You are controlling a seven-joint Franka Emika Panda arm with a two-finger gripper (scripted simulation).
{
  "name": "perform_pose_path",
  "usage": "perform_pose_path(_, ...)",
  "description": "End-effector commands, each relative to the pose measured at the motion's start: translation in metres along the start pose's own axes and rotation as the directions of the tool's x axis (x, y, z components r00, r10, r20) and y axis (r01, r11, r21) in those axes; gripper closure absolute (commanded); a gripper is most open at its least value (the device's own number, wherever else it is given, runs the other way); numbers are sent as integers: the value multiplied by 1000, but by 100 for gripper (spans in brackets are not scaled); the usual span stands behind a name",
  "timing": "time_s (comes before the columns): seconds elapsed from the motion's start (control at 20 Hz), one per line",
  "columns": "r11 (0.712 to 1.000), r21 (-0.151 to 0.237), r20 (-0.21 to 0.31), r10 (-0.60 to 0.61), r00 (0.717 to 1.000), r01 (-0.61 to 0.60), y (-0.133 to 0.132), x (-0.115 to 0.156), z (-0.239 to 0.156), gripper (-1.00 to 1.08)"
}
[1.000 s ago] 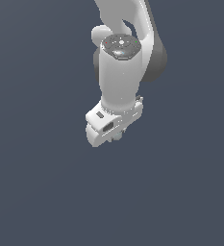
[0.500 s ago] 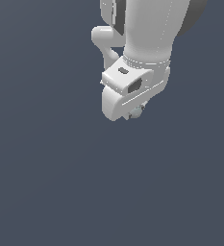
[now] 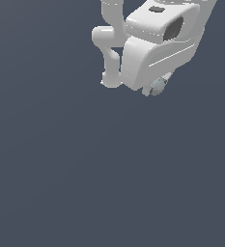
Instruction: Pick up the object and move it to a goal position.
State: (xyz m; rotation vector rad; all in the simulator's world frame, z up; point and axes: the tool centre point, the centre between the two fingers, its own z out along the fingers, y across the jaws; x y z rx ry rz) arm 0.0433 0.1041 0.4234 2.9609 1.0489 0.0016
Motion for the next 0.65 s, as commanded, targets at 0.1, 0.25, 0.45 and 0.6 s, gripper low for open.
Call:
perform_pose_path(0.1,1000,1,1,1,1000,-1,-7,5,-19,108)
perform_pose_path(0.25,1000,1,1,1,1000,-1,-10,7,-27,108)
perform_pose_path(0.45,1000,1,1,1,1000,-1,-11,9,-31,108)
perform_pose_path(0.6,1000,1,1,1,1000,-1,-11,9,-32,108)
